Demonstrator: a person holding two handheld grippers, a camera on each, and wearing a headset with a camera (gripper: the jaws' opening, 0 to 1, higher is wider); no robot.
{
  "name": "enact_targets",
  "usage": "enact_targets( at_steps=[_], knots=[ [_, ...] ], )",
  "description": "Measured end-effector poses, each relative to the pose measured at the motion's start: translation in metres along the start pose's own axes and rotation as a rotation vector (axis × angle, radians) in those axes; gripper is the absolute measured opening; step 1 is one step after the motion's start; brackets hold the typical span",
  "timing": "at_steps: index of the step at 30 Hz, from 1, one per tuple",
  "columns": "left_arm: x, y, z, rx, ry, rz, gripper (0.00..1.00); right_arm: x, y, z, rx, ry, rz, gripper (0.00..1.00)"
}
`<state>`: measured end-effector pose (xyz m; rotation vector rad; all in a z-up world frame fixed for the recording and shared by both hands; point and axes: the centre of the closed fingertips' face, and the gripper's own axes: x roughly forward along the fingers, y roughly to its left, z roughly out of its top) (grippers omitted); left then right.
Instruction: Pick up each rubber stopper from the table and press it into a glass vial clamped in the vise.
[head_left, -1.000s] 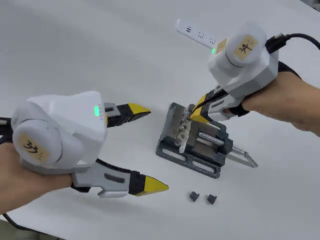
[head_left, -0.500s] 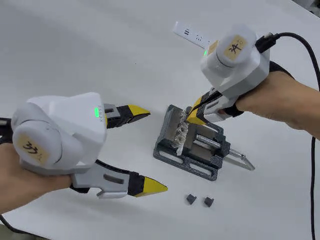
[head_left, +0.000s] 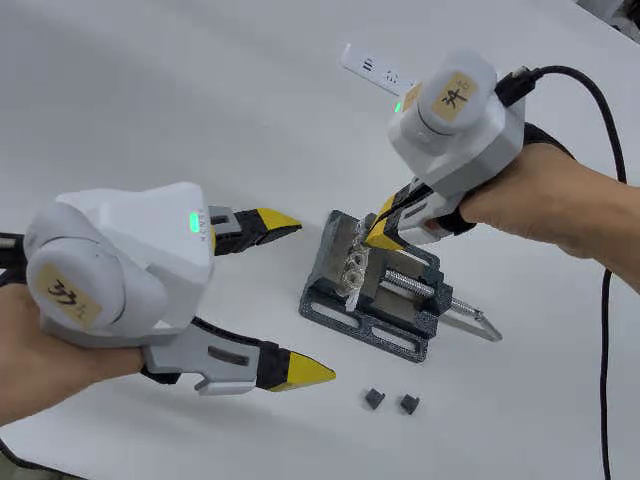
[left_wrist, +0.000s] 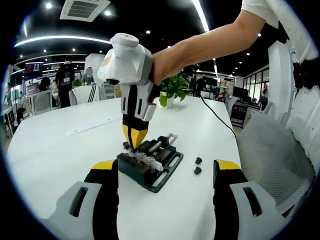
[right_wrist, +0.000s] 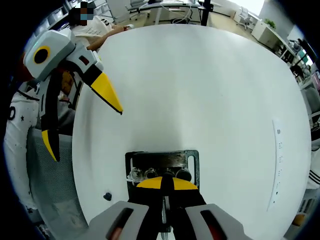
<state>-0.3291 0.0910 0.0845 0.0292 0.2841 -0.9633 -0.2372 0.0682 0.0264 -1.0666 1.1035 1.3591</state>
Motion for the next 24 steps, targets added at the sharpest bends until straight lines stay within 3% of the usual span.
enact_targets(
  at_steps=[24],
  knots=[
    [-0.0029,0.0046,0.0013,0.002,-0.003,0.012,0.76,0.0007,0.0016,0.0020,-0.001,0.077,0.023,0.00]
  ],
)
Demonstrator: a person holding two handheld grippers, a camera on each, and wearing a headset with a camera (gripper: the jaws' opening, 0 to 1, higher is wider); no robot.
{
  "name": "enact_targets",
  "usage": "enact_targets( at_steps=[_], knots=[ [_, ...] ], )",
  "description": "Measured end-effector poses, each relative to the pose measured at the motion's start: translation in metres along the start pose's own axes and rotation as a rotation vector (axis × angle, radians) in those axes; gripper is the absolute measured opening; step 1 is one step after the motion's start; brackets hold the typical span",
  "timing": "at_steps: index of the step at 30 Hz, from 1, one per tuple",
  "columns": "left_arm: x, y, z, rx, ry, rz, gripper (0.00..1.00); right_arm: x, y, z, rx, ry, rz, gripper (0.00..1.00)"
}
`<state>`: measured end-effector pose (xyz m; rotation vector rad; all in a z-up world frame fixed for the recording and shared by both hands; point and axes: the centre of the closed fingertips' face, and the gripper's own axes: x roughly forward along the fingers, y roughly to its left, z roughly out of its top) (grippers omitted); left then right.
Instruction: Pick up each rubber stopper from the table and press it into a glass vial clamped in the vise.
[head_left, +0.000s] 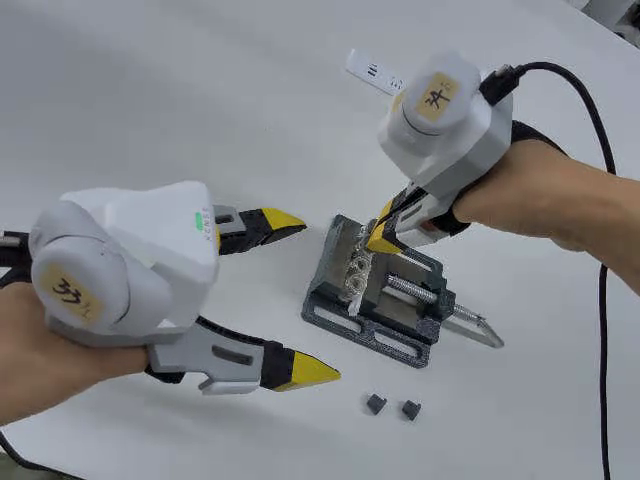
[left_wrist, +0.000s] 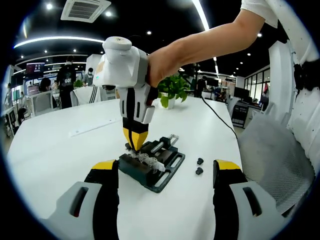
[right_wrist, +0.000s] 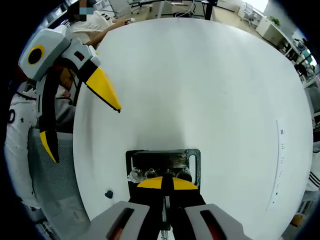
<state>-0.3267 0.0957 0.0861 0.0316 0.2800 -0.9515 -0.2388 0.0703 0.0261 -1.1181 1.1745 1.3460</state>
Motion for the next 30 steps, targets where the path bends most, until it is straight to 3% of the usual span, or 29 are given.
enact_targets(
  at_steps=[4,11,14,17,23,30],
  knots=[
    [0.001,0.000,0.001,0.000,-0.001,0.000,0.76,0.001,0.002,-0.001,-0.037,0.031,-0.013,0.00],
    [0.002,-0.006,0.006,0.017,0.008,-0.014,0.76,0.000,0.000,-0.003,-0.011,0.008,-0.003,0.00],
    [0.000,-0.009,0.005,0.026,0.025,-0.018,0.76,-0.001,0.003,-0.002,-0.036,0.009,-0.019,0.00],
    [-0.005,-0.009,0.007,0.028,0.028,-0.015,0.76,-0.003,0.003,-0.003,-0.053,-0.017,-0.035,0.00],
    [-0.008,-0.008,0.008,0.032,0.039,-0.004,0.76,-0.003,0.000,-0.003,-0.009,-0.098,-0.047,0.00],
    [-0.008,-0.010,0.011,0.038,0.044,-0.005,0.76,-0.002,-0.003,0.001,0.007,-0.127,-0.062,0.00]
  ],
)
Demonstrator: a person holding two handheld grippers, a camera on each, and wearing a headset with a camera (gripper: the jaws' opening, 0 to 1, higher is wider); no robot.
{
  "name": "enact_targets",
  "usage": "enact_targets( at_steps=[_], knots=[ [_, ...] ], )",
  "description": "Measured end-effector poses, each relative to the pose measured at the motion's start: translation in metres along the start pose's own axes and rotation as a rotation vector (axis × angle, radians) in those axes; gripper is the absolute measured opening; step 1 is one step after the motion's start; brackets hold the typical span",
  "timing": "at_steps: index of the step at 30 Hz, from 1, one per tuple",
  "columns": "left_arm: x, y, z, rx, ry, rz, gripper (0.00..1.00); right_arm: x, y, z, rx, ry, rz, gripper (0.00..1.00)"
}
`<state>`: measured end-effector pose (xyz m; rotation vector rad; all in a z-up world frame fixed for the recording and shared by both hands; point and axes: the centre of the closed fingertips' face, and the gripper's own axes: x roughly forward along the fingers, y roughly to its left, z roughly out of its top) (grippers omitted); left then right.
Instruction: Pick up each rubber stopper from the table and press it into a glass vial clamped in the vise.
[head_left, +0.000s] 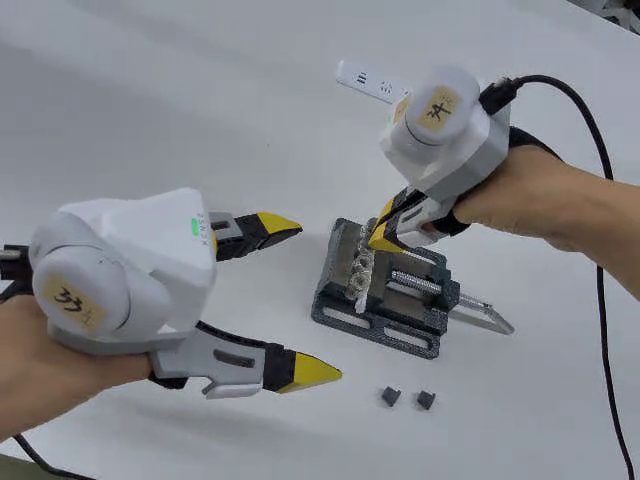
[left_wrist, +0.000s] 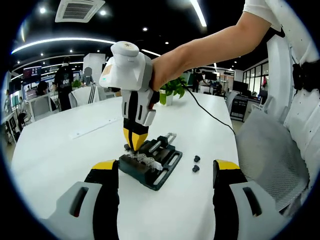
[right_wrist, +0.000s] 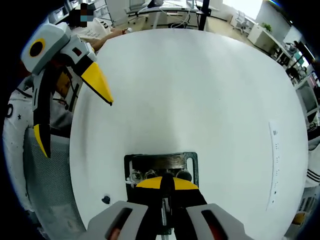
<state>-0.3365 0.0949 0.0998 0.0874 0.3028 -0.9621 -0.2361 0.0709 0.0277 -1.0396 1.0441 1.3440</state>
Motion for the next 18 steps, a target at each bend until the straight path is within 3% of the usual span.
enact_targets(
  at_steps=[7,18],
  knots=[
    [-0.003,0.000,0.002,0.004,0.000,0.003,0.76,-0.001,-0.002,0.000,0.011,-0.020,-0.011,0.00],
    [-0.005,-0.002,0.003,0.015,0.007,0.001,0.75,-0.016,-0.003,0.000,0.034,-0.065,-0.035,0.04]
  ],
)
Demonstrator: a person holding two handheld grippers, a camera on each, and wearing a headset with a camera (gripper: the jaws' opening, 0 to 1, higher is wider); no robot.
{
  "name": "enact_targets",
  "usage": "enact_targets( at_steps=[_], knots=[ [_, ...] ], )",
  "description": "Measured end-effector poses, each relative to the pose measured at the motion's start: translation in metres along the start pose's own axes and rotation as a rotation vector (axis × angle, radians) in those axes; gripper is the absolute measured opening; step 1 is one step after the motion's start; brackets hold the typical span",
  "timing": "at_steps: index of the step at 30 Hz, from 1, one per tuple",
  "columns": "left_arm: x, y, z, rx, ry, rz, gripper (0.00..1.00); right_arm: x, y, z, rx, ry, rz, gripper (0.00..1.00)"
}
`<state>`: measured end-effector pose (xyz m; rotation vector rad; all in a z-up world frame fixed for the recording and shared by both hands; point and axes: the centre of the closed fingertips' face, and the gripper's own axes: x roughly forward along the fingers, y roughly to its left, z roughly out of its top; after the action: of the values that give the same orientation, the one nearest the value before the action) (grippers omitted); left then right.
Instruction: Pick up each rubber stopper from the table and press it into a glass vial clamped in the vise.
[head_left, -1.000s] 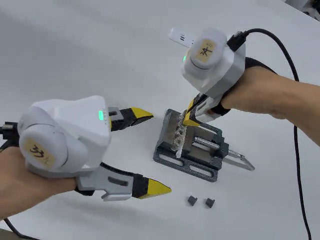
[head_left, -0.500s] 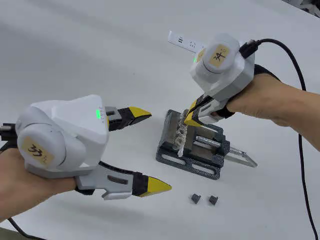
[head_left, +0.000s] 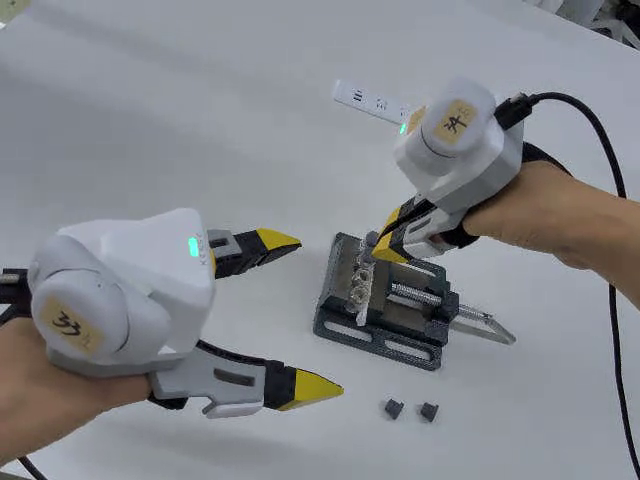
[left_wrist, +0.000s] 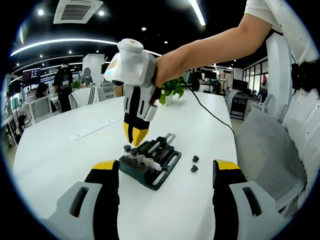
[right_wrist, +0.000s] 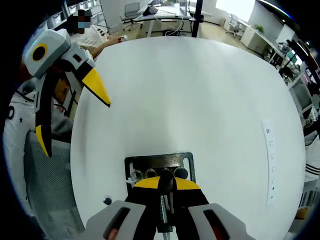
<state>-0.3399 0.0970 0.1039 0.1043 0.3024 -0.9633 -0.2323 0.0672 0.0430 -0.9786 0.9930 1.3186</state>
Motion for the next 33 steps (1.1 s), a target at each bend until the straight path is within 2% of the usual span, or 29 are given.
enact_targets(
  at_steps=[6,19,33],
  knots=[
    [0.000,-0.002,-0.001,0.006,0.008,-0.006,0.75,-0.011,0.005,-0.005,0.012,-0.022,-0.009,0.09],
    [0.001,-0.008,-0.004,0.027,0.029,-0.024,0.75,-0.037,0.019,-0.018,0.070,-0.118,-0.052,0.21],
    [0.004,-0.017,-0.010,0.079,0.079,-0.062,0.70,-0.055,0.043,-0.047,0.136,-0.207,-0.089,0.34]
  ],
)
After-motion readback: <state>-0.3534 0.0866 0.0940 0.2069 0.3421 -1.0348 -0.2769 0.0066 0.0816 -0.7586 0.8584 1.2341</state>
